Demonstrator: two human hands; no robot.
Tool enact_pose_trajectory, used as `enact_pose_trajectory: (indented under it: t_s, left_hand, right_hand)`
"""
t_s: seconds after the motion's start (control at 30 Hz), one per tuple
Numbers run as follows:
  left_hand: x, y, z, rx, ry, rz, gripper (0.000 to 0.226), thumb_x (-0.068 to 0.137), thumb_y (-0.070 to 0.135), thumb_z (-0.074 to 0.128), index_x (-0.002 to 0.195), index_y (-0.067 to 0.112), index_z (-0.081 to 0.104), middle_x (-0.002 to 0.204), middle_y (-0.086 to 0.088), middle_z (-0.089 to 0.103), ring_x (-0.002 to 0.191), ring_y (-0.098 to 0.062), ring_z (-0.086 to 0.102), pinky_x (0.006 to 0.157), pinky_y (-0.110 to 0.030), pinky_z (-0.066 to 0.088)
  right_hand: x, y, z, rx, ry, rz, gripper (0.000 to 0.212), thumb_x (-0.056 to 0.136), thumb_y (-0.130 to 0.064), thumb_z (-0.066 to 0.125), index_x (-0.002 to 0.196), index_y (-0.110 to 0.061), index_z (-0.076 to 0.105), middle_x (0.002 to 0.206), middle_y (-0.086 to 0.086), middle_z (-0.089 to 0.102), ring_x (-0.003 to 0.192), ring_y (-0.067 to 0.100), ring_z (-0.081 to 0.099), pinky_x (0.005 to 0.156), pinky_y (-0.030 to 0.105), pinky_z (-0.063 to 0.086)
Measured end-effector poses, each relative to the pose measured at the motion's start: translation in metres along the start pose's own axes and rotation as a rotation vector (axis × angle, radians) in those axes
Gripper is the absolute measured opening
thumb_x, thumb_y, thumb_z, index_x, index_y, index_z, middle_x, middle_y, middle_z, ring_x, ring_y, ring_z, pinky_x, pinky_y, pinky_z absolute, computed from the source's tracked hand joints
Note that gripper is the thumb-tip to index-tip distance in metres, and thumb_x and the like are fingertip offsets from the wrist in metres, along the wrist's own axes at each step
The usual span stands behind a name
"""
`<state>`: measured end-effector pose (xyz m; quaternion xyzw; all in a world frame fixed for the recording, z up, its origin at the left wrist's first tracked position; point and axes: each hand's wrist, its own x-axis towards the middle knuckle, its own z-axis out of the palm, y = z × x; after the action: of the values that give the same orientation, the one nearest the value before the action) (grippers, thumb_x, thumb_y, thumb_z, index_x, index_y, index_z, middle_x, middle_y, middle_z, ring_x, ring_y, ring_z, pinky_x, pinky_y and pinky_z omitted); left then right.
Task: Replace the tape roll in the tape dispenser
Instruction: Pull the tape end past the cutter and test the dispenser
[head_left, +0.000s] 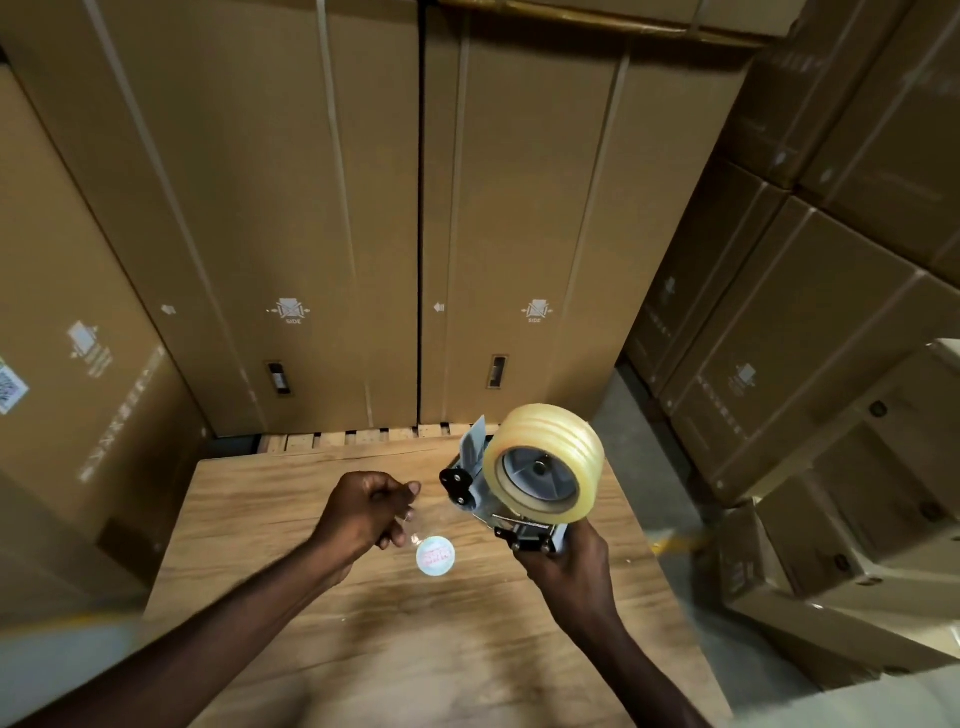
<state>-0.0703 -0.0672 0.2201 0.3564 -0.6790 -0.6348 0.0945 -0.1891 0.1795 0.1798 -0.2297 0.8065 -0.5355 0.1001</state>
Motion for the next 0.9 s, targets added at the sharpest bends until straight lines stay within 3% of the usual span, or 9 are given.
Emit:
enact_pose_trajectory:
  t_s: [0.07, 0.2, 0.3, 0.4, 0.53, 0.7, 0.8, 0.9]
  left_hand:
    - [0.001, -0.005, -0.003, 0.014, 0.033, 0.027, 0.033, 0.093, 0.025, 0.071, 0.083, -0.006, 0.069, 0.078, -0.019, 0.076, 0.035, -0.020, 0.053, 0.040, -0.020, 0.033]
    - [0.000, -0.018, -0.012, 0.037, 0.040, -0.040, 0.043, 0.095, 0.039, 0.065, 0.085, -0.002, 0.071, 0.075, -0.017, 0.076, 0.035, -0.020, 0.051, 0.040, -0.018, 0.030]
    - [0.000, -0.025, -0.016, 0.030, -0.059, -0.295, 0.060, 0.095, 0.055, 0.056, 0.088, -0.003, 0.069, 0.068, -0.016, 0.072, 0.040, -0.019, 0.055, 0.040, -0.017, 0.034]
    - [0.000, -0.031, -0.007, -0.095, -0.294, -0.557, 0.074, 0.094, 0.070, 0.042, 0.094, 0.001, 0.068, 0.079, -0.019, 0.075, 0.052, -0.022, 0.066, 0.042, -0.020, 0.044]
    - [0.004, -0.040, 0.017, -0.421, -0.489, -0.726, 0.092, 0.091, 0.075, 0.037, 0.110, -0.010, 0.068, 0.106, -0.029, 0.074, 0.078, -0.035, 0.076, 0.055, -0.032, 0.060]
    - [0.012, -0.043, 0.033, -0.693, -0.505, -0.741, 0.105, 0.089, 0.078, 0.034, 0.124, -0.017, 0.060, 0.120, -0.036, 0.067, 0.088, -0.039, 0.077, 0.062, -0.040, 0.064]
    - [0.020, -0.043, 0.031, -0.784, -0.506, -0.696, 0.102, 0.089, 0.076, 0.037, 0.124, -0.017, 0.059, 0.116, -0.033, 0.069, 0.086, -0.037, 0.077, 0.062, -0.039, 0.065]
    - [0.030, -0.041, 0.027, -0.759, -0.473, -0.668, 0.087, 0.091, 0.068, 0.049, 0.116, -0.014, 0.066, 0.099, -0.026, 0.074, 0.074, -0.030, 0.077, 0.056, -0.034, 0.064]
  right_hand:
    - [0.001, 0.000, 0.000, 0.007, 0.001, -0.002, 0.034, 0.073, -0.019, 0.086, 0.103, -0.018, 0.070, 0.084, -0.005, 0.077, 0.076, 0.017, 0.073, 0.060, 0.027, 0.056]
    - [0.004, -0.001, -0.003, 0.034, 0.032, 0.015, 0.035, 0.071, -0.028, 0.084, 0.101, -0.019, 0.069, 0.084, -0.004, 0.078, 0.076, 0.019, 0.075, 0.062, 0.047, 0.064]
    - [0.008, 0.001, -0.005, 0.040, 0.041, 0.030, 0.032, 0.073, -0.021, 0.086, 0.100, -0.018, 0.070, 0.083, -0.003, 0.078, 0.075, 0.019, 0.075, 0.064, 0.052, 0.064]
    - [0.011, 0.001, -0.005, 0.040, 0.036, 0.032, 0.032, 0.074, -0.018, 0.087, 0.101, -0.019, 0.070, 0.085, -0.002, 0.079, 0.077, 0.021, 0.075, 0.064, 0.055, 0.064]
    - [0.011, -0.001, -0.001, 0.026, 0.029, -0.003, 0.036, 0.071, -0.034, 0.086, 0.102, -0.020, 0.071, 0.083, -0.001, 0.079, 0.074, 0.020, 0.075, 0.062, 0.047, 0.063]
    - [0.009, -0.002, 0.000, 0.025, -0.010, -0.022, 0.038, 0.071, -0.035, 0.084, 0.099, -0.012, 0.073, 0.077, -0.005, 0.077, 0.068, 0.013, 0.072, 0.058, 0.028, 0.054]
    - [0.009, 0.001, -0.001, 0.025, -0.013, -0.020, 0.041, 0.069, -0.035, 0.083, 0.101, -0.012, 0.072, 0.079, -0.003, 0.078, 0.072, 0.016, 0.075, 0.059, 0.026, 0.056]
    - [0.008, 0.007, -0.001, 0.015, -0.022, -0.007, 0.041, 0.070, -0.035, 0.084, 0.103, -0.014, 0.072, 0.082, -0.002, 0.079, 0.075, 0.019, 0.076, 0.060, 0.032, 0.060]
